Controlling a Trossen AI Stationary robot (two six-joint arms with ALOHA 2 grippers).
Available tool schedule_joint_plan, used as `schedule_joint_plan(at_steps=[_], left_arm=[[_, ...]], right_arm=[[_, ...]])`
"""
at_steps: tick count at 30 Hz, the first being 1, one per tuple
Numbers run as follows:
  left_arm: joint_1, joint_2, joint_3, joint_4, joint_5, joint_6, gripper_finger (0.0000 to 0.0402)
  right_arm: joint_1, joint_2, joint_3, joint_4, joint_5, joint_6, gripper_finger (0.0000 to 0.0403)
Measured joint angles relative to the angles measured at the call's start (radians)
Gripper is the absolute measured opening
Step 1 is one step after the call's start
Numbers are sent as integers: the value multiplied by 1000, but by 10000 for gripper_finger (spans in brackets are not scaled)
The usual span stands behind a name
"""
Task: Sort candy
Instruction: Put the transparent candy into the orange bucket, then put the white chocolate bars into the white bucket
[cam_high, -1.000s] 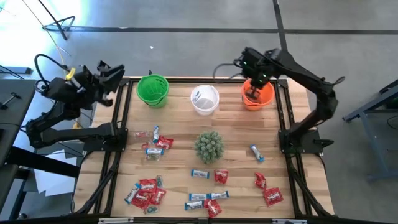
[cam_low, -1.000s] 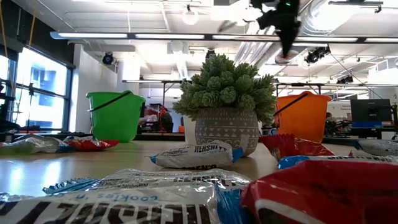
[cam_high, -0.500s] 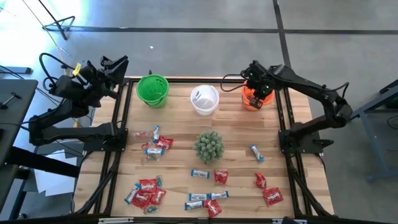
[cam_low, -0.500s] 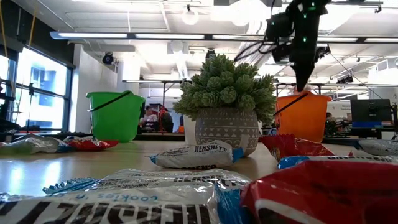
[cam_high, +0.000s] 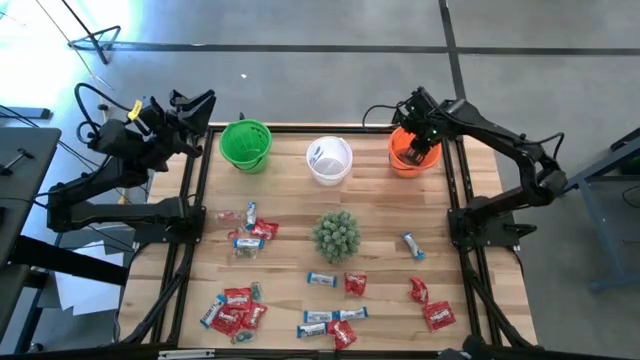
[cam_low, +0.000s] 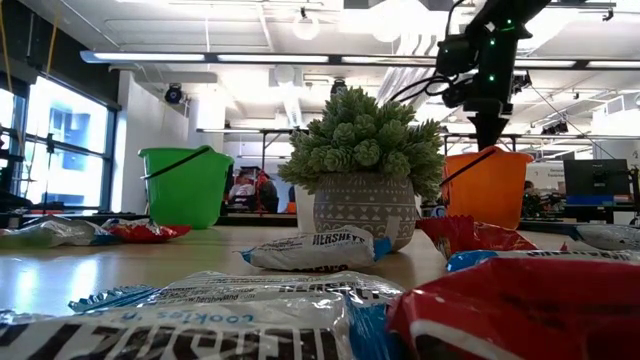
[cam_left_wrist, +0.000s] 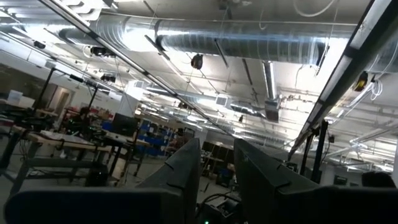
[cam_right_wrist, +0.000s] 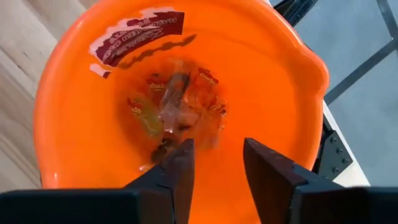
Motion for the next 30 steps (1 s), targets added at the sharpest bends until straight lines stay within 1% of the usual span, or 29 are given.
schedule_joint_plan(at_steps=[4,8,12,16,19,22,26,30], left_arm=[[0,0,0,-2,0,0,82],[0,0,0,-13,10,0,82],[0,4,0,-39,70,-2,82],[0,12,0,-63,131,-3,82],[0,13,0,-96,159,-3,82],[0,12,0,-132,189,-4,82],[0,9,0,-165,227,-3,82],[0,8,0,-169,295,-2,82]], right_arm=[[1,0,3,-6,0,51,146],[2,1,43,-37,-13,136,145],[10,1,124,-117,-54,219,145],[45,1,204,-196,-99,329,145],[96,1,239,-241,-115,421,145],[172,1,256,-287,-117,521,145],[295,1,259,-370,-123,684,145],[434,1,259,-441,-157,873,145]])
